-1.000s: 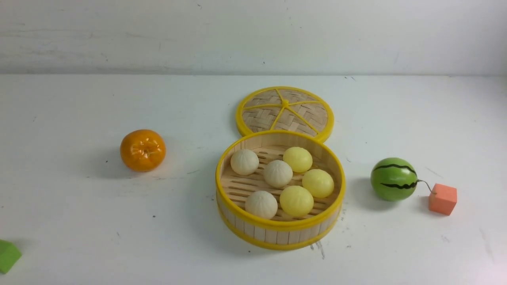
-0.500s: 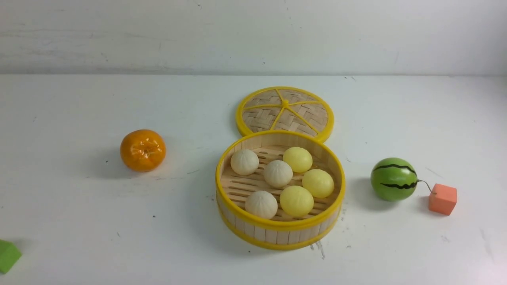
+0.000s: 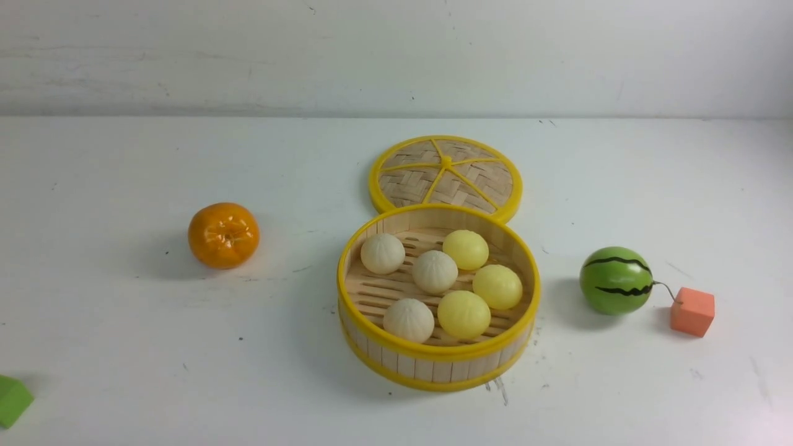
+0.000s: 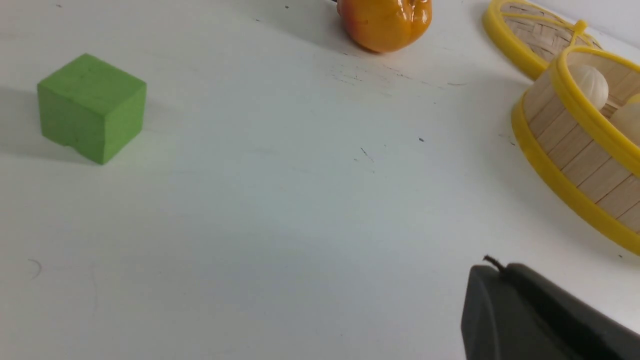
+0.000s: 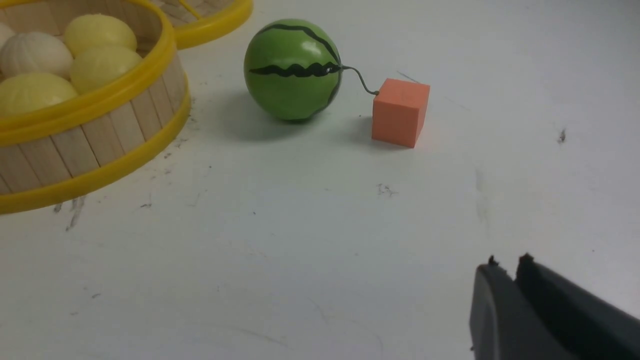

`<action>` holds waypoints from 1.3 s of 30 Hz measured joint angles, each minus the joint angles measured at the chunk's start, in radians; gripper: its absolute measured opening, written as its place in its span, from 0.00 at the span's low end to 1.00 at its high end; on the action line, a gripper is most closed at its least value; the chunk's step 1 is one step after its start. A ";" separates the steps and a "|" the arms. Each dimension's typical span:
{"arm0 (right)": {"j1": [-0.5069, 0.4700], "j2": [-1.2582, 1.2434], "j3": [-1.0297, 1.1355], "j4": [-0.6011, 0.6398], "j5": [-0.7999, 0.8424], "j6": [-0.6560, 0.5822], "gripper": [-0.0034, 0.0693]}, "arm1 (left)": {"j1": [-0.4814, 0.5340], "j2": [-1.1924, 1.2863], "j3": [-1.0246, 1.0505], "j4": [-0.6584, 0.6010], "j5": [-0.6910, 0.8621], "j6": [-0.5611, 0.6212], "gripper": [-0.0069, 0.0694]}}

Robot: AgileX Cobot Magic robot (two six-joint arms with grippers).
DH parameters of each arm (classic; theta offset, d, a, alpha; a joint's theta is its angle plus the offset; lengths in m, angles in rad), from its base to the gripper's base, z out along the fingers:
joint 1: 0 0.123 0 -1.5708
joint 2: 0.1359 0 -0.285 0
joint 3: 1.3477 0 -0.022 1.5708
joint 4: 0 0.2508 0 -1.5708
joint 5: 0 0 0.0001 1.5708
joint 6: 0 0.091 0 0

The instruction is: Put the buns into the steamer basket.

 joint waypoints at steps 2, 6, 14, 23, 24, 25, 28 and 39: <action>0.000 0.000 0.000 0.000 0.000 0.000 0.13 | 0.000 0.000 0.000 0.000 0.000 0.000 0.07; 0.000 0.000 0.000 0.000 0.000 0.000 0.14 | 0.000 0.000 0.000 0.000 0.000 0.000 0.08; 0.000 0.000 0.000 0.000 0.000 0.000 0.16 | 0.001 0.000 0.000 0.000 0.000 0.000 0.09; 0.000 0.000 0.000 0.000 0.000 0.000 0.18 | 0.001 0.000 0.000 0.000 0.003 0.000 0.09; 0.000 0.000 0.000 0.000 0.000 0.000 0.18 | 0.001 0.000 0.000 0.000 0.004 0.000 0.09; 0.000 0.000 0.000 0.000 0.000 0.000 0.19 | 0.001 0.000 0.000 0.000 0.004 0.000 0.09; 0.000 0.000 0.000 0.000 0.000 0.000 0.19 | 0.001 0.000 0.000 0.000 0.008 0.000 0.09; 0.000 0.000 0.000 0.000 0.000 0.000 0.19 | 0.001 0.000 0.000 0.000 0.008 0.000 0.11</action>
